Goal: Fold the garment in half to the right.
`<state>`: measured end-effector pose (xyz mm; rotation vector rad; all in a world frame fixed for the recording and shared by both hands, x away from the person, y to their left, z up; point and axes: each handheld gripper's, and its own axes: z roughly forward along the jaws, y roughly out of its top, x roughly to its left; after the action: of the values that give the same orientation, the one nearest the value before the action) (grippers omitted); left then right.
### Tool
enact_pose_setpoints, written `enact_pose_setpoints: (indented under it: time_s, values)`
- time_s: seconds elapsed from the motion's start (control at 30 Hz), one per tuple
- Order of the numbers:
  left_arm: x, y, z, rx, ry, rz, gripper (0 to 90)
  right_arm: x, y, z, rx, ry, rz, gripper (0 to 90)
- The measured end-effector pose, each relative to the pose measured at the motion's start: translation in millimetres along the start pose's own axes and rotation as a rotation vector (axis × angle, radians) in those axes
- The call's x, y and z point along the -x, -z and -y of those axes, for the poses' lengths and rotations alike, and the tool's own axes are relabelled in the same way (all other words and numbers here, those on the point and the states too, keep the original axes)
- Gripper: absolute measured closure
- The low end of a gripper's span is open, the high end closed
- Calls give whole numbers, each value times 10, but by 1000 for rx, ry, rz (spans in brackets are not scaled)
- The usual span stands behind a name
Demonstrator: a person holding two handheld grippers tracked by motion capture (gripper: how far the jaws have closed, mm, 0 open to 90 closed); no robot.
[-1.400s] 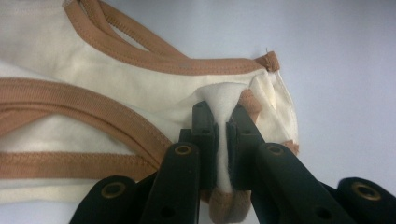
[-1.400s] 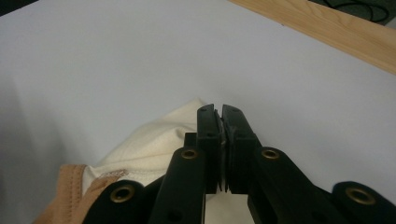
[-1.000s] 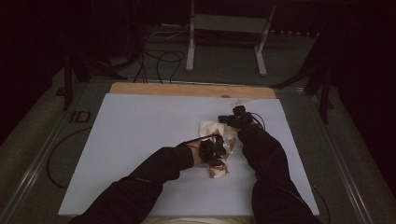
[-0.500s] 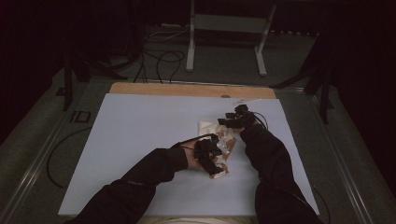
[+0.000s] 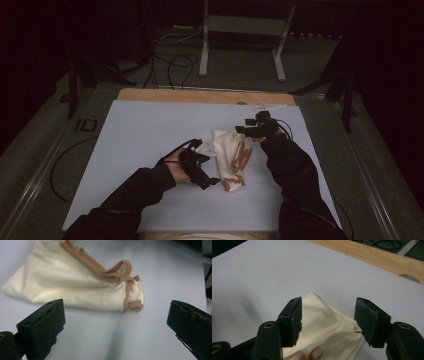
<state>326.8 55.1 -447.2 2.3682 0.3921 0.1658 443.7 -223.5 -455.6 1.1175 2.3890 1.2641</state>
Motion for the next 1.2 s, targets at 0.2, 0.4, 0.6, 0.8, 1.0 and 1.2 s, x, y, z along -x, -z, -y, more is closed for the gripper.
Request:
enact_pose_setpoints:
  time_s: [0.2,0.4,0.6,0.8,1.0,1.2]
  values:
    - [-18,193,421,54,89,-30,6,-120,10,162,-52,-9,11,393]
    - [9,271,737,50,144,-37,6,-92,-55,397,-144,-67,11,451]
    - [74,348,944,73,170,-40,6,-43,-33,490,-178,-80,-17,694]
    - [75,396,1084,122,205,-54,6,-51,13,461,-180,-23,21,855]
    - [68,394,1170,125,223,-79,6,-8,88,439,-160,-16,63,852]
    - [65,364,1226,112,230,-86,6,74,44,548,-209,-22,125,826]
